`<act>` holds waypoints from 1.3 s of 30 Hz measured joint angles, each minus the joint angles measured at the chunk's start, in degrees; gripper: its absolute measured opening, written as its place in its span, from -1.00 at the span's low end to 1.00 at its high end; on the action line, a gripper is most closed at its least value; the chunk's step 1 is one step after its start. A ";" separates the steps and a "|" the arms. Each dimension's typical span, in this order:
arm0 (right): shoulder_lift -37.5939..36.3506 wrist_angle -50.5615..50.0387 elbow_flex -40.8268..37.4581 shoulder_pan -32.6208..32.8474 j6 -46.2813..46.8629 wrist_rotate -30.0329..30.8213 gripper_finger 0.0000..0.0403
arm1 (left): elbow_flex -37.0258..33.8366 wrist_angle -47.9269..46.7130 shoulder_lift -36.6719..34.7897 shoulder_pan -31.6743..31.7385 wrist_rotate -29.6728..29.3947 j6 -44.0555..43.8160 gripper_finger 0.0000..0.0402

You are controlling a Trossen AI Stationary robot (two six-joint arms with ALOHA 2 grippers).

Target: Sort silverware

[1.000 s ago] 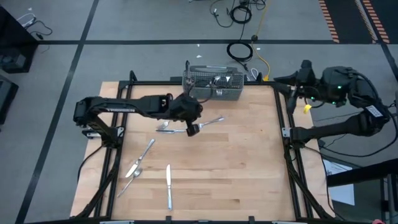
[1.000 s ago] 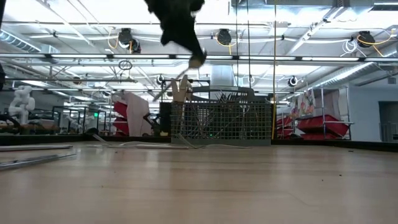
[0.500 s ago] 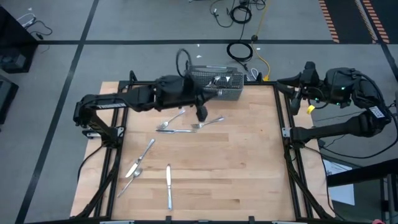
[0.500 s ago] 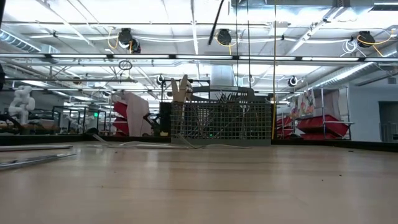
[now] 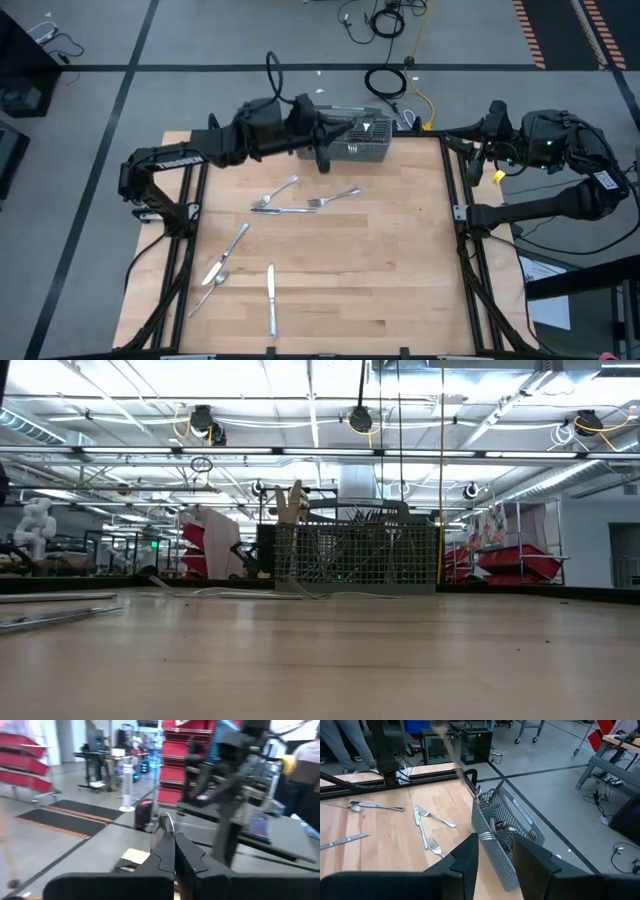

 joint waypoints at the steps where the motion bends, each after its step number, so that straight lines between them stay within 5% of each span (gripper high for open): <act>1: 0.00 0.00 0.00 0.00 -0.29 -0.01 -0.46 | 0.00 0.04 0.00 1.05 -0.03 0.18 -1.00; 16: 0.00 0.02 0.00 0.00 -0.34 0.15 -0.46 | -0.08 8.62 5.25 15.40 5.70 0.03 -1.00; 24: 0.00 0.00 0.00 0.00 0.53 0.15 -0.46 | -0.91 9.37 10.70 16.43 6.44 -1.90 -1.00; 39: 0.00 -0.02 0.00 0.00 0.53 0.20 -0.46 | -14.72 19.32 10.56 15.50 1.81 -9.60 -1.00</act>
